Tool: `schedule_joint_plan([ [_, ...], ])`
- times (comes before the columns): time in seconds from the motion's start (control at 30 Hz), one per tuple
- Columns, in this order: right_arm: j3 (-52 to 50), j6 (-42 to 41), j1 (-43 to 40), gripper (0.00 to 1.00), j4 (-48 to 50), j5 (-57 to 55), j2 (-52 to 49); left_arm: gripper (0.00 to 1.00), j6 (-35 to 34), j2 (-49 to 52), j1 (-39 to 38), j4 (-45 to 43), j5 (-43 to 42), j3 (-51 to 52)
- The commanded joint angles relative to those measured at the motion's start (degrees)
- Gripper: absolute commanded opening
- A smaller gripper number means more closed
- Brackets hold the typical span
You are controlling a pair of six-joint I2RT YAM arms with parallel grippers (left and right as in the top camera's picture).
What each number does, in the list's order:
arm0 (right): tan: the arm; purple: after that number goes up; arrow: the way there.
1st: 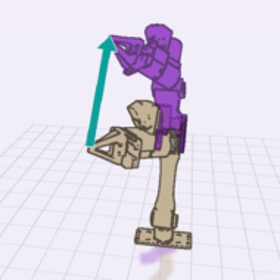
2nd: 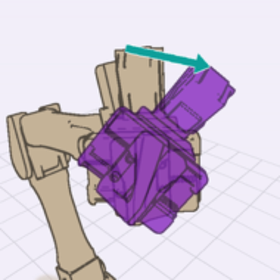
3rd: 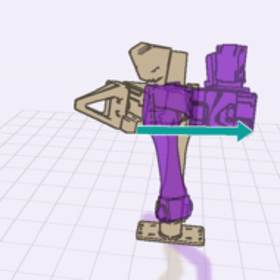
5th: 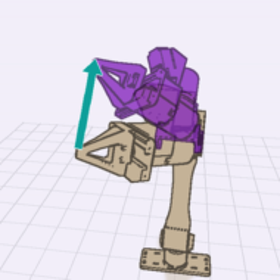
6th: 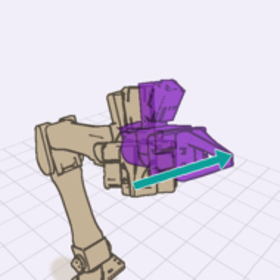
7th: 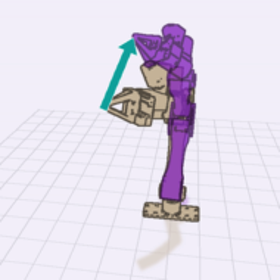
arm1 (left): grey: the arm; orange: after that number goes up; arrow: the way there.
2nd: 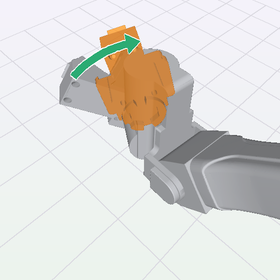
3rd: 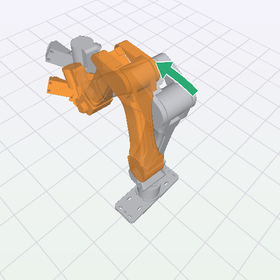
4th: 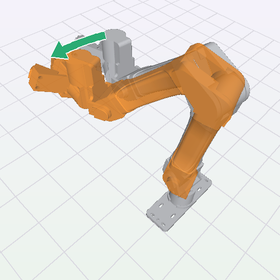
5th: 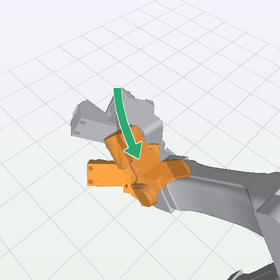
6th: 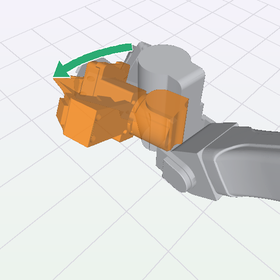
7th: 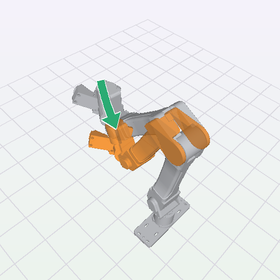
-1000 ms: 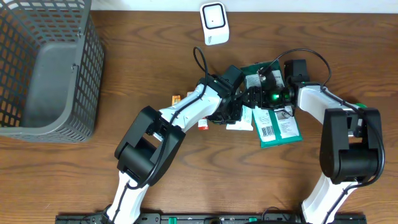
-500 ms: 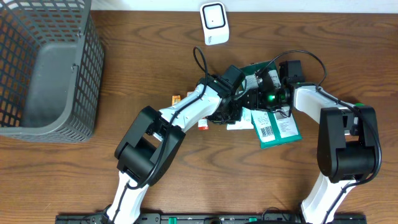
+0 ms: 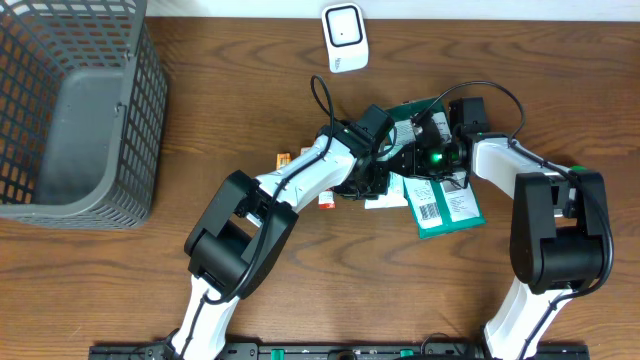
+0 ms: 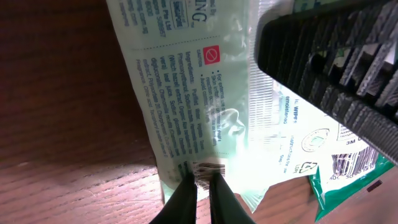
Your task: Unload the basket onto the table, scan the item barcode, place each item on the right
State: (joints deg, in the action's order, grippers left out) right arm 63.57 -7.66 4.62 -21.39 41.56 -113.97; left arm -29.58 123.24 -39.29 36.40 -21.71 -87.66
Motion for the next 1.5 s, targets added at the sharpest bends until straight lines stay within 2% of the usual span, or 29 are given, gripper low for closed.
schedule_joint_plan([
  [0.0,-0.7,0.0,0.7,0.20,-0.3,1.8,-0.7,0.11,1.0,2.8,-0.1,0.4,3.4,1.9],
  [0.1,-0.7,-0.1,0.7,0.29,-0.7,1.8,-0.7,0.11,1.0,2.8,-0.1,0.4,3.4,1.9],
  [0.2,-0.7,0.0,0.7,0.29,-1.0,1.8,-0.7,0.11,1.0,2.8,-0.1,0.4,3.4,1.9],
  [0.33,-0.9,-0.1,1.4,0.20,-1.6,-1.0,-0.7,0.11,1.0,2.8,-0.1,0.4,3.4,1.9],
  [0.5,-1.0,-0.7,3.1,0.17,-1.0,-1.0,-0.7,0.11,1.0,2.8,-0.1,0.4,3.4,1.9],
  [0.63,-1.0,-0.7,3.3,0.01,-0.7,-1.0,-0.7,0.08,1.0,2.8,0.0,0.5,3.3,1.9],
  [0.77,-1.0,-0.7,2.6,0.01,-0.7,0.0,-0.7,0.07,1.3,1.5,0.0,1.0,4.0,1.9],
  [1.0,-1.0,-0.6,1.0,0.01,-0.2,5.2,-0.7,0.08,1.4,-7.8,0.5,1.7,11.6,1.9],
  [1.23,-1.0,-0.7,0.9,0.01,-0.2,5.5,-0.7,0.08,1.5,-21.4,2.9,4.9,17.1,1.9],
  [1.47,-1.0,-0.6,0.9,0.01,-0.2,5.5,-0.7,0.08,1.4,-34.1,10.6,9.9,22.4,1.9],
])
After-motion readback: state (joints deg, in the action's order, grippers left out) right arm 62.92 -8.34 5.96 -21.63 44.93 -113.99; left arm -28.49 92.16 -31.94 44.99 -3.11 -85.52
